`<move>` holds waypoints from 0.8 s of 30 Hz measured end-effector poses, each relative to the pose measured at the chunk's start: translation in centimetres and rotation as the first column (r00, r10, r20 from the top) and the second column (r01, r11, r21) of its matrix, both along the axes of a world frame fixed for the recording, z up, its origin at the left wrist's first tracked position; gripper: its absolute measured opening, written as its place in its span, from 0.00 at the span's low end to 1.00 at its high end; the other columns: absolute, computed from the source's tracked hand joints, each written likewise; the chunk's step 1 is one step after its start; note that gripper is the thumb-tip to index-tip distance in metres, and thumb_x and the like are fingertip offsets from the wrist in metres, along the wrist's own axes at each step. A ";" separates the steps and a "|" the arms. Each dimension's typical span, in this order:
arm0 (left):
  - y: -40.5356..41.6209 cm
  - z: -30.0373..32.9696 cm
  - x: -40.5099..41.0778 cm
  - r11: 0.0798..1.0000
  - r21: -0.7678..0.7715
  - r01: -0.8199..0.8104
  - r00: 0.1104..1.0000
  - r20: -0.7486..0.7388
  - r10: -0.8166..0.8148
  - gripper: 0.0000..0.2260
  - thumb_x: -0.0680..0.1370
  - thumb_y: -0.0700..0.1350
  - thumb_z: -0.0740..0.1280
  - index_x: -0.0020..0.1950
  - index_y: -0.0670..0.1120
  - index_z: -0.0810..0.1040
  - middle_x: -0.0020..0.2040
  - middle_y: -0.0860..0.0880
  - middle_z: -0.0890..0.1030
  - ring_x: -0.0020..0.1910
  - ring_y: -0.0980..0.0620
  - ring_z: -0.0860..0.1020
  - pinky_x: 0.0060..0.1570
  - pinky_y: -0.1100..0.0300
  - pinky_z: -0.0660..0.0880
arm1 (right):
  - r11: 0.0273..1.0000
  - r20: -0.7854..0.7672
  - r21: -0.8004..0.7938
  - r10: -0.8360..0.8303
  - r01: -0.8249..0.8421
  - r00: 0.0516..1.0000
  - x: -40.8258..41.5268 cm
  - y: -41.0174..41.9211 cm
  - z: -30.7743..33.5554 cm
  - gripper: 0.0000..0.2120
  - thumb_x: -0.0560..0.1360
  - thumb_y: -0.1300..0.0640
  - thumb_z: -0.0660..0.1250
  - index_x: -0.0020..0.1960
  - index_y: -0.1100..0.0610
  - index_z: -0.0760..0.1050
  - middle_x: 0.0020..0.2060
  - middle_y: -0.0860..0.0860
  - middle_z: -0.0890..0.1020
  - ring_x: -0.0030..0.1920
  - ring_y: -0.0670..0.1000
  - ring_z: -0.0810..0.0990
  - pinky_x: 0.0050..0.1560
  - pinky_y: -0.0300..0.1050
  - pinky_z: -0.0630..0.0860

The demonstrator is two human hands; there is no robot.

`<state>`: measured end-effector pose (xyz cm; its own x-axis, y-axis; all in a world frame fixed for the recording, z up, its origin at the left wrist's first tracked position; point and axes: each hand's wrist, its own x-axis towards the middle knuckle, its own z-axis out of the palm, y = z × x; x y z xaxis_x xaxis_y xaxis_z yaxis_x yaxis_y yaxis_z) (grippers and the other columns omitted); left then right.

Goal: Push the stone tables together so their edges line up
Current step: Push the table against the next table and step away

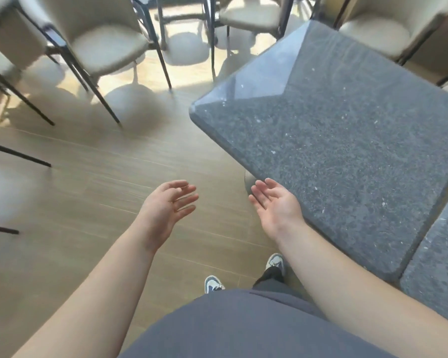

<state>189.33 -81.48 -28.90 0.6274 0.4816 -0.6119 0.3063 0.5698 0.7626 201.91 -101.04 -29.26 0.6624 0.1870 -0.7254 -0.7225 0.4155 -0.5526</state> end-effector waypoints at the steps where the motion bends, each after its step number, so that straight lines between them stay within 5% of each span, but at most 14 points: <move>1: 0.5 0.5 -0.1 1.000 0.031 0.001 1.000 0.010 -0.001 0.12 0.84 0.35 0.57 0.60 0.42 0.78 0.56 0.42 0.85 0.53 0.45 0.86 0.59 0.47 0.79 | 1.000 0.019 0.016 0.021 -0.021 1.000 0.2 0.5 0.7 0.16 0.79 0.70 0.51 0.58 0.59 0.74 0.51 0.57 0.82 0.53 0.55 0.82 0.53 0.50 0.79; 13: 12.1 7.3 -1.2 0.951 0.268 -0.155 0.978 0.178 0.109 0.12 0.84 0.34 0.56 0.60 0.43 0.78 0.50 0.46 0.86 0.53 0.46 0.85 0.56 0.49 0.81 | 0.925 0.392 0.087 0.310 -0.370 0.866 2.5 13.5 7.0 0.17 0.75 0.69 0.55 0.58 0.58 0.76 0.46 0.56 0.83 0.50 0.55 0.83 0.52 0.50 0.81; 24: 28.5 12.4 12.2 0.886 0.444 -0.135 0.956 0.294 -0.002 0.13 0.76 0.40 0.61 0.59 0.44 0.78 0.50 0.44 0.85 0.52 0.43 0.84 0.52 0.52 0.81 | 0.881 0.642 0.019 0.352 -0.474 0.681 16.3 28.7 10.6 0.17 0.75 0.69 0.58 0.62 0.60 0.73 0.47 0.55 0.81 0.53 0.56 0.80 0.56 0.51 0.79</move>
<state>201.52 -53.00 -16.46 0.6946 0.7095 -0.1193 0.0163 0.1502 0.9885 218.20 -72.32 -18.66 0.7678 0.6279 -0.1270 -0.3796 0.2863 -0.8797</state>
